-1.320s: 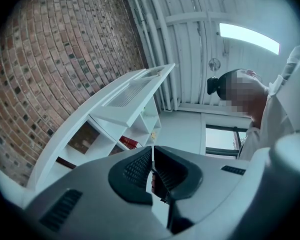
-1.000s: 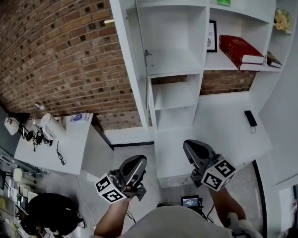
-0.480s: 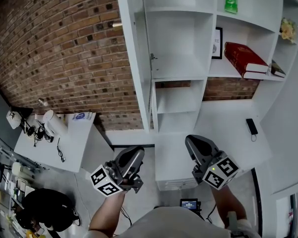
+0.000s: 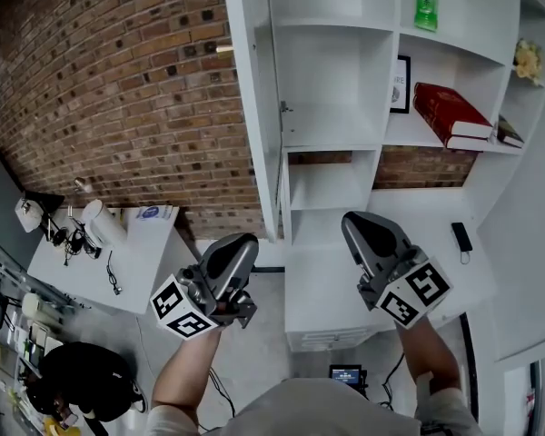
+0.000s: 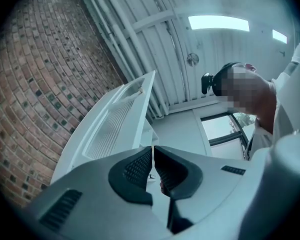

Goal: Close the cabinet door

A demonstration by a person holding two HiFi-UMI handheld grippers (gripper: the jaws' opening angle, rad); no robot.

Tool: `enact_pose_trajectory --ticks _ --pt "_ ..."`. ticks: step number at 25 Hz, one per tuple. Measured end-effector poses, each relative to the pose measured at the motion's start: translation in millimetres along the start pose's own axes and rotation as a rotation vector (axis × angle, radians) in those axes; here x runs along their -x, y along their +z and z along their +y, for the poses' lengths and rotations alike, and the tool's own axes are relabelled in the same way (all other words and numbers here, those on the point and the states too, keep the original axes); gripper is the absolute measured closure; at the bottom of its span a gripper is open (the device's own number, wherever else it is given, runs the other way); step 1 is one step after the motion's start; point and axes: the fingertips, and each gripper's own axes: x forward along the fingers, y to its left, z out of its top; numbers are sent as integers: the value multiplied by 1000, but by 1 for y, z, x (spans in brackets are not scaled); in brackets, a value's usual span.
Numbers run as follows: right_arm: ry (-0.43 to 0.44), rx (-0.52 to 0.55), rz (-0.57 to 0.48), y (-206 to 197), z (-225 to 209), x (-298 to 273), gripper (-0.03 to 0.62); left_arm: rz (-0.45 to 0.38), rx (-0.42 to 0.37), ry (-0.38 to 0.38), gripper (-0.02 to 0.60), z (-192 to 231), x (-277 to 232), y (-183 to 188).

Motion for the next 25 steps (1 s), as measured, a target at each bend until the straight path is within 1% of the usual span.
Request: enact_pose_trajectory --ticks 5,11,18,25 --pt "17 64 -39 30 4 -16 565 -22 -76 -6 560 2 -16 27" --pt "17 113 -77 58 8 -30 563 -44 -158 -1 560 7 -30 58" --pt "20 191 -117 86 17 -47 563 -73 -262 -15 558 10 -53 97" --pt "19 268 -124 104 30 -64 560 -96 -327 -34 558 11 -72 133"
